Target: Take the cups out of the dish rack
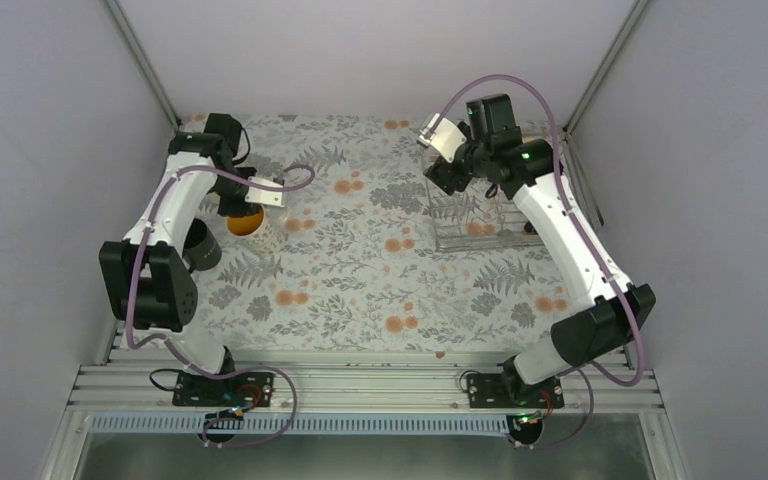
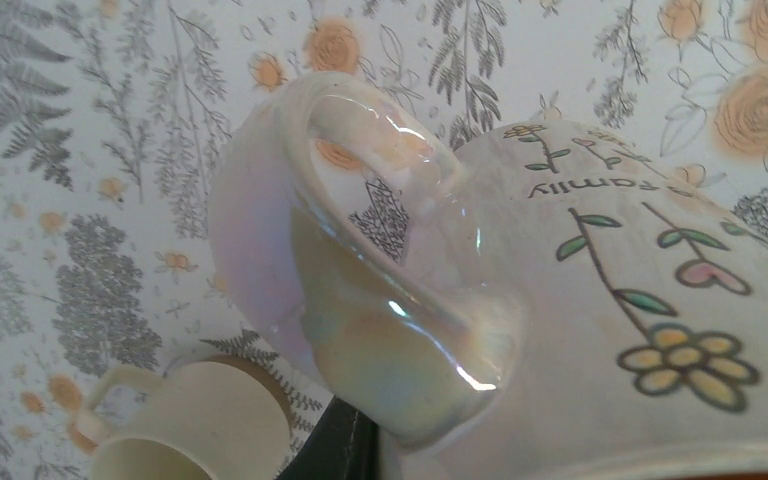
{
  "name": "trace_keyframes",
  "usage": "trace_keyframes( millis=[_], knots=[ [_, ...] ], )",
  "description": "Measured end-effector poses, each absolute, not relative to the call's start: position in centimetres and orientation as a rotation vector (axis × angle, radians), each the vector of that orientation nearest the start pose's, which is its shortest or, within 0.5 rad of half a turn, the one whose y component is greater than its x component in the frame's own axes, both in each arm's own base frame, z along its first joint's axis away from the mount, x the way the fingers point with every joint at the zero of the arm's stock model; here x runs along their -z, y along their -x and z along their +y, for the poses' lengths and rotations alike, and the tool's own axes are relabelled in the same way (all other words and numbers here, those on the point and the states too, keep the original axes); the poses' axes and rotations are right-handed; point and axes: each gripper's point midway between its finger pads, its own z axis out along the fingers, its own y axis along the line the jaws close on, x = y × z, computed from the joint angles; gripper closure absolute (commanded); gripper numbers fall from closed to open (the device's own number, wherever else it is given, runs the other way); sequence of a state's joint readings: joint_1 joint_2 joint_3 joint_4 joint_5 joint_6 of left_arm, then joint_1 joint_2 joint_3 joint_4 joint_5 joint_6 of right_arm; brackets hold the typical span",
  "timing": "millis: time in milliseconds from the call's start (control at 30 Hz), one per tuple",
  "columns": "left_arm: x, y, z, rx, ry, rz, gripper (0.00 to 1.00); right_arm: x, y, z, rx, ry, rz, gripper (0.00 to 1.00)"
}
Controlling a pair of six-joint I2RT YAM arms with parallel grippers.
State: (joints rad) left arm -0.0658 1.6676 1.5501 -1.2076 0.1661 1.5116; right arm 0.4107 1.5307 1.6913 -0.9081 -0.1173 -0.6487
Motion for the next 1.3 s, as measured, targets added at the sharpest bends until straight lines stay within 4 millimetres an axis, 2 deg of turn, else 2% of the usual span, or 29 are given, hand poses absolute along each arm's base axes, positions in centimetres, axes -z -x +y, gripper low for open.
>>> trace_keyframes(
  millis=[267, 500, 800, 1067, 1300],
  knots=[
    [-15.2, -34.5, -3.9, 0.088, 2.395, -2.321, 0.98, -31.7, -37.1, 18.0, 0.009, 1.198, 1.943, 0.2],
    [-11.8, -33.0, -2.6, 0.096, 2.323, -2.258, 0.98, -31.2, -36.7, 17.2, 0.039, 1.185, 1.961, 0.2],
    [-11.6, -33.5, -2.4, 0.136, 2.294, -2.291, 0.98, -31.1, -36.7, 16.9, 0.048, 1.178, 1.97, 0.21],
    [-10.2, -34.0, -2.1, 0.133, 2.217, -2.326, 0.98, -31.1, -36.8, 16.7, 0.043, 1.159, 1.979, 0.21],
    [-10.3, -34.6, -2.2, 0.159, 2.199, -2.37, 0.97, -31.5, -36.5, 16.5, 0.044, 1.152, 1.973, 0.21]
  ],
)
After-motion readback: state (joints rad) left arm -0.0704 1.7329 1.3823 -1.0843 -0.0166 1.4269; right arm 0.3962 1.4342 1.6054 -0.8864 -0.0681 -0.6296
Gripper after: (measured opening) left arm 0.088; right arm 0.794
